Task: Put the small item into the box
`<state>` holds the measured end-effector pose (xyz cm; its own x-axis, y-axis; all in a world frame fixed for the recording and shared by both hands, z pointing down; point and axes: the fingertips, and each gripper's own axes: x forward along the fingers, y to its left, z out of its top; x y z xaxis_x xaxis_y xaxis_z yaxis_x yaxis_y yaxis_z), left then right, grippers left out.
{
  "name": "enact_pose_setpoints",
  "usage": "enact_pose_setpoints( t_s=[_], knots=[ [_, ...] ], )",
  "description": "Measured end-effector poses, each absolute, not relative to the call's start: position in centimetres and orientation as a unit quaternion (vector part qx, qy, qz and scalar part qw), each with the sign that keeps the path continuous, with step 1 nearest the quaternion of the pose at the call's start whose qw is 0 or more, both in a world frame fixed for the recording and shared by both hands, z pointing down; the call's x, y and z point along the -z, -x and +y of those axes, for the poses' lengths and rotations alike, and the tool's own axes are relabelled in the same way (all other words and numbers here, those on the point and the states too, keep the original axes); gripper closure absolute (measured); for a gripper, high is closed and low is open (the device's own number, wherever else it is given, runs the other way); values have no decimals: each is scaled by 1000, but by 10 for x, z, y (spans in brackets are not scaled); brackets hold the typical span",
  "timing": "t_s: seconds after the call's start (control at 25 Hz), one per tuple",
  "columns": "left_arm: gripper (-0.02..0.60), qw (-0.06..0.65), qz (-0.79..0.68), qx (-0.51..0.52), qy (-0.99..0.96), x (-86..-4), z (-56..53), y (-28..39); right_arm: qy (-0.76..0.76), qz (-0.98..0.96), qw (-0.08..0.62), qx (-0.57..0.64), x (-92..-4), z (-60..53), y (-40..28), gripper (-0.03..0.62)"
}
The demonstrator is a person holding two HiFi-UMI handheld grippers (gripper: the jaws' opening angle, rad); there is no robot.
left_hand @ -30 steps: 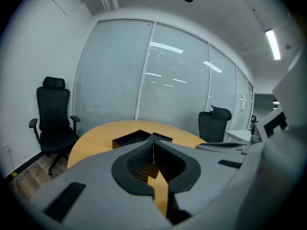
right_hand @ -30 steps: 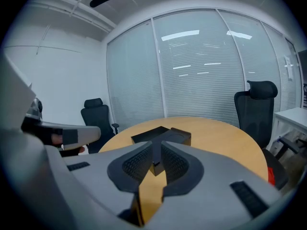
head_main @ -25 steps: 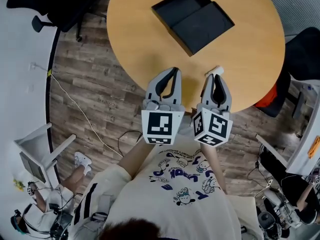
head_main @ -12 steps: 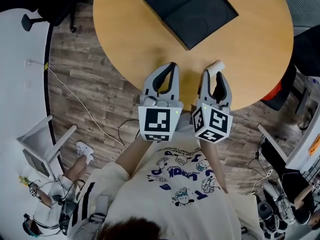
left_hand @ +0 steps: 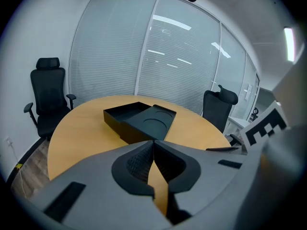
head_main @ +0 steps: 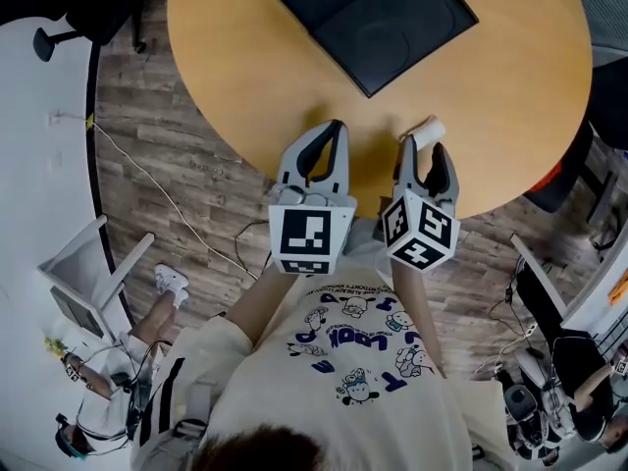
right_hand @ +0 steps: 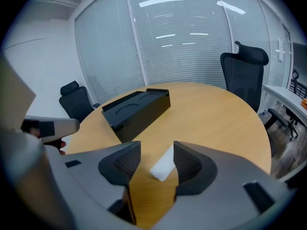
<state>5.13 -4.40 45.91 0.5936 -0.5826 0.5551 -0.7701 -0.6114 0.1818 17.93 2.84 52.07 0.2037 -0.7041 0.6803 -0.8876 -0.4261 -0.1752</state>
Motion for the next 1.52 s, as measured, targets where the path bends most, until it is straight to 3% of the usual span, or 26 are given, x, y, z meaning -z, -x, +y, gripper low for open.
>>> enact_pose_setpoints(
  t_s=[1.2,1.52],
  knots=[
    [563,244,-395,-258,-848,-499,-52,-46,-772,-454,134,-425,-572,36,-195,381],
    [563,253,-397,-256,-844,-501,-52,-43,-768,-454,124,-434,-572,30,-193,439]
  ],
)
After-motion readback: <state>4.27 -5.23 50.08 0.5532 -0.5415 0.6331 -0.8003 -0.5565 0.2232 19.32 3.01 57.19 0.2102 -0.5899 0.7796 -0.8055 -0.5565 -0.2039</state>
